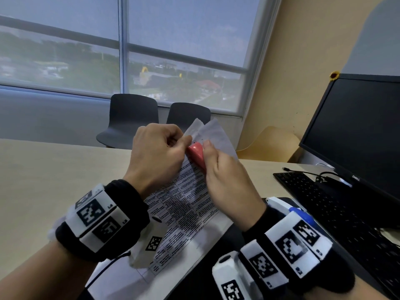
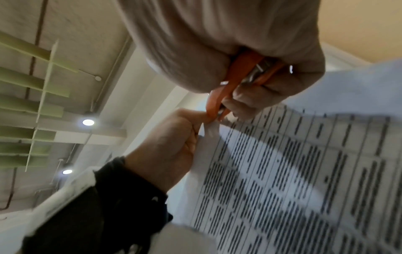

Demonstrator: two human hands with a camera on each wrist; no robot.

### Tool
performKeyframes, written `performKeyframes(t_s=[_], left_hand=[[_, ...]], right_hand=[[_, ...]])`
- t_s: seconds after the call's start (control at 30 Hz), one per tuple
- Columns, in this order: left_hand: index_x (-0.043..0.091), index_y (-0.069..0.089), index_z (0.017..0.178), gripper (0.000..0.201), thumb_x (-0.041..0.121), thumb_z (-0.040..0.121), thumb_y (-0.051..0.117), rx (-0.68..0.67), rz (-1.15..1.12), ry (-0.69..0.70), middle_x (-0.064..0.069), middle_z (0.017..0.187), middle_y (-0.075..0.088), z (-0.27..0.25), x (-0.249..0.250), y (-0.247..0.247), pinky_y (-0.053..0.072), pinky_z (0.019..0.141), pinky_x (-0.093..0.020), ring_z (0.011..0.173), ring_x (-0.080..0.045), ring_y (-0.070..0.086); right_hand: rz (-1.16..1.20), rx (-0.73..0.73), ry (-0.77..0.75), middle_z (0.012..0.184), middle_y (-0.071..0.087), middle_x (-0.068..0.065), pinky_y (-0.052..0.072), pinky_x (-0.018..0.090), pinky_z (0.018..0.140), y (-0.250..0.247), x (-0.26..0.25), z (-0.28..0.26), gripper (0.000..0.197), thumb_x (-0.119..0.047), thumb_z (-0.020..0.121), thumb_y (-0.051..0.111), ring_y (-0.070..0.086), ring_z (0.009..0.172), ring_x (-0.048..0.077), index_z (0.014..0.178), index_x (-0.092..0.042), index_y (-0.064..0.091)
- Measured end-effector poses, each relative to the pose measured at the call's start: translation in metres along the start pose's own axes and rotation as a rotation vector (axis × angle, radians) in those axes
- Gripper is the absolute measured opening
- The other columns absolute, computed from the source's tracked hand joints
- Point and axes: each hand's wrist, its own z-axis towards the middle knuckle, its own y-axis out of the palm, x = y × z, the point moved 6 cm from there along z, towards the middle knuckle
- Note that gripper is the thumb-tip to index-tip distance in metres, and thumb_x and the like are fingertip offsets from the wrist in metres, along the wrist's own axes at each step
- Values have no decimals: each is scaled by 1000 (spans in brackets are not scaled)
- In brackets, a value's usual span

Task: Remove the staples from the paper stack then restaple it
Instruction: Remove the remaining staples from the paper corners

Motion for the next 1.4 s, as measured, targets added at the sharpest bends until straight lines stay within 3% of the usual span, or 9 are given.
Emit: performKeyframes(t_s=[0.07, 0.17, 0.57, 0.73, 0.87, 1.1, 1.23, 1.3, 1.4], left_hand=[[14, 70, 62, 31, 26, 90, 69, 8, -33, -17, -6, 55, 64, 1, -1, -3, 48, 56, -35, 56, -28, 59], [11, 70, 62, 31, 27, 89, 68, 14, -99, -48, -9, 57, 65, 3, 0, -8, 48, 53, -36, 56, -29, 58], [8, 69, 63, 36, 39, 80, 64, -27, -201, -153, -23, 70, 66, 5, -2, -13, 55, 61, -48, 66, -38, 64], [9, 72, 64, 34, 39, 80, 64, -37, -199, -181, -18, 70, 69, 5, -3, -11, 57, 65, -49, 72, -37, 67], [11, 73, 65, 33, 39, 82, 65, -38, -186, -197, -13, 68, 71, 5, -6, -9, 58, 68, -50, 70, -34, 69], [14, 77, 70, 25, 31, 88, 70, -152, -158, -263, -5, 70, 74, 5, -14, -3, 58, 73, -42, 70, -19, 70], [21, 76, 83, 13, 34, 82, 75, -252, -149, -333, -1, 78, 77, 3, -21, 3, 60, 80, -43, 77, -21, 74], [21, 77, 81, 21, 40, 76, 72, -276, -140, -338, -3, 77, 77, 2, -20, 3, 60, 82, -49, 80, -26, 74], [12, 76, 78, 24, 35, 82, 71, -283, -171, -382, -10, 80, 76, 1, -20, 0, 61, 81, -48, 79, -30, 73]], right_hand=[[161, 49, 8, 66, 54, -2, 43, 36, 67, 10, 2, -6, 53, -51, 103, 22, 56, 67, 18, 81, -16, 55], [367, 98, -10, 69, 56, -8, 42, 18, 62, 22, 6, -12, 53, -56, 98, 24, 52, 63, 1, 96, -18, 62], [605, -13, 4, 77, 51, -15, 43, 7, 58, 31, 9, -4, 62, -55, 91, 30, 53, 63, -8, 121, -9, 59], [603, -29, -6, 70, 52, -15, 42, 7, 57, 30, 10, -4, 60, -56, 91, 30, 54, 60, -8, 115, -12, 62], [513, -21, -25, 59, 54, -21, 41, 13, 56, 29, 12, -4, 45, -59, 92, 29, 50, 58, -3, 95, -27, 61], [374, -10, -15, 71, 59, 1, 56, 48, 72, 23, 21, -2, 59, -73, 90, 24, 65, 73, 25, 96, -26, 59], [391, -55, 105, 71, 56, -5, 51, 38, 70, 25, 32, -3, 54, -66, 94, 26, 58, 72, 15, 98, -26, 61], [436, -117, 163, 73, 60, 0, 45, 31, 67, 26, 35, -5, 51, -58, 100, 28, 55, 70, 14, 104, -19, 60], [586, -176, 210, 86, 70, 15, 48, 32, 69, 17, 39, -7, 33, -35, 104, 35, 61, 73, 22, 114, -12, 56]])
